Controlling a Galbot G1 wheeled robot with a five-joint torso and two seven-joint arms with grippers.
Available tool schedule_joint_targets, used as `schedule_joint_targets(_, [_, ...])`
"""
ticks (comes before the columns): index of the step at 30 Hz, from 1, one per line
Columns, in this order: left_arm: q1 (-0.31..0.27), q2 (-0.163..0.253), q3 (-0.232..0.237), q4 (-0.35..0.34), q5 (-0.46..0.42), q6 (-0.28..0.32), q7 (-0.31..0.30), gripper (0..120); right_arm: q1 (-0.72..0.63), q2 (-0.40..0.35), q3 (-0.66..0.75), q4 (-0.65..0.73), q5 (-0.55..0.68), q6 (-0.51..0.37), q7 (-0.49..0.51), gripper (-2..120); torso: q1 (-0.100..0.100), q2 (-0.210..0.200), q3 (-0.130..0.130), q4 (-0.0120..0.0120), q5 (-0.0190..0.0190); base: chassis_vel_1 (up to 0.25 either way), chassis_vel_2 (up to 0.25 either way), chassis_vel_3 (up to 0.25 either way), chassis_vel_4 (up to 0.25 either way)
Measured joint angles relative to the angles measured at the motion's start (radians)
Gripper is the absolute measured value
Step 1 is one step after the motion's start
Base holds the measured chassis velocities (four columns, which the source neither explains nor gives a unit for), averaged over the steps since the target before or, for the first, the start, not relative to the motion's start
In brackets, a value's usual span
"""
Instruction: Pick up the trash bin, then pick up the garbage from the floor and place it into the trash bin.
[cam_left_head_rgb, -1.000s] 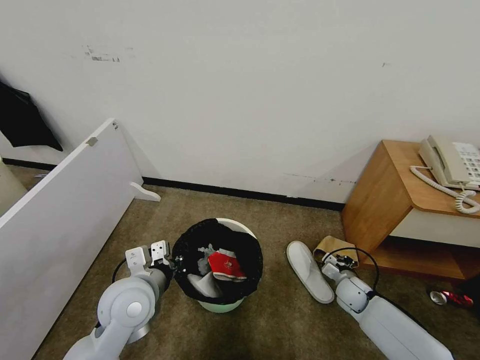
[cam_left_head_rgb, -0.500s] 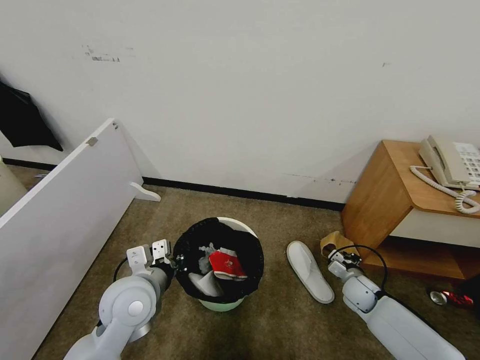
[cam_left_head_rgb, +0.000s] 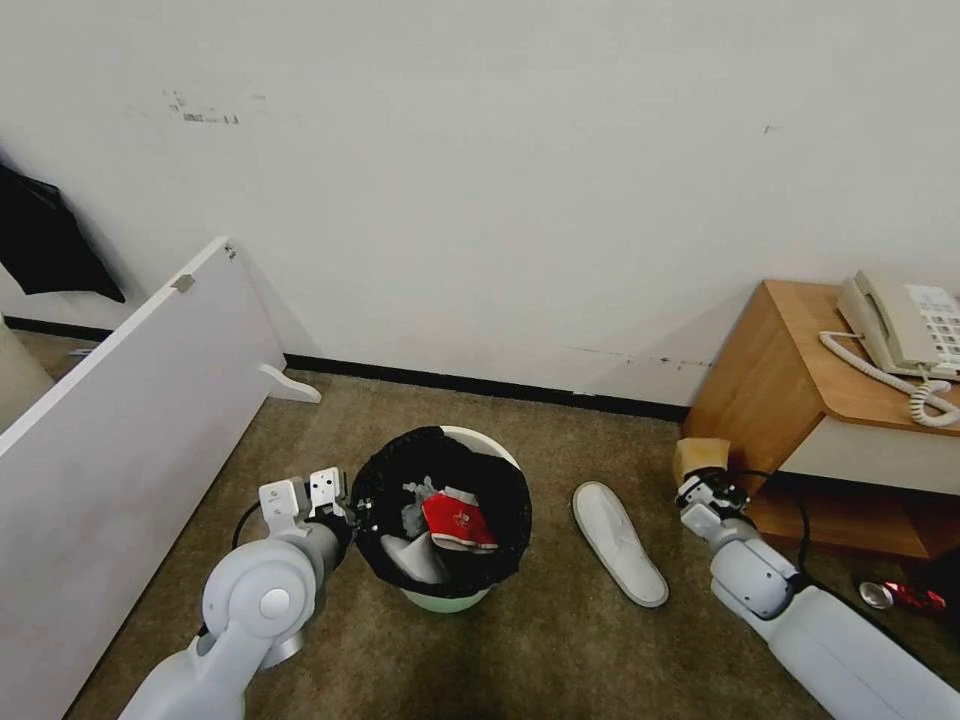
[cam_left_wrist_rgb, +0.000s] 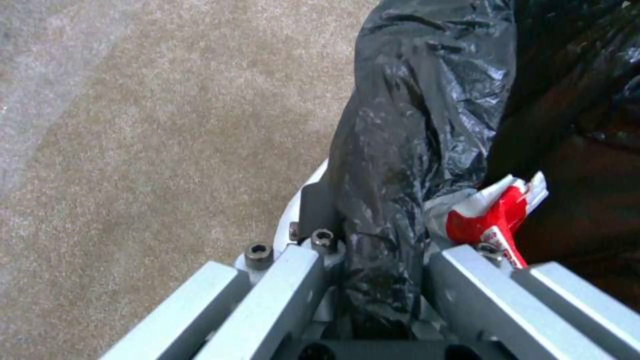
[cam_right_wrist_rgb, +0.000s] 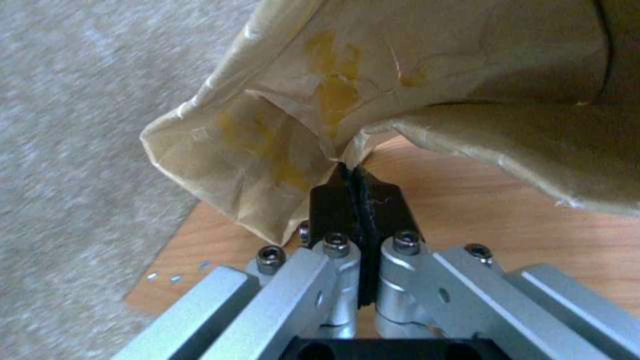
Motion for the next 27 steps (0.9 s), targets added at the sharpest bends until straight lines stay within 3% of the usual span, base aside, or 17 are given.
schedule_joint_targets(10, [-0.007,0.004,-0.001,0.006,-0.006,0.002,0.0,1,-0.032,-0.049,0.066,0.11,0.008,-0.018,0.003,0,0.0,0.0,0.0,0.0,0.0,0.0,0.0,0.0,0.0])
schedule_joint_targets(27, [-0.041,-0.014,0.028,0.04,-0.012,0.009,-0.005,1,-0.21,-0.213,0.246,0.384,0.065,-0.029,0.005,0,0.0,0.0,0.0,-0.0002,0.0,0.0,0.0,0.0,0.0])
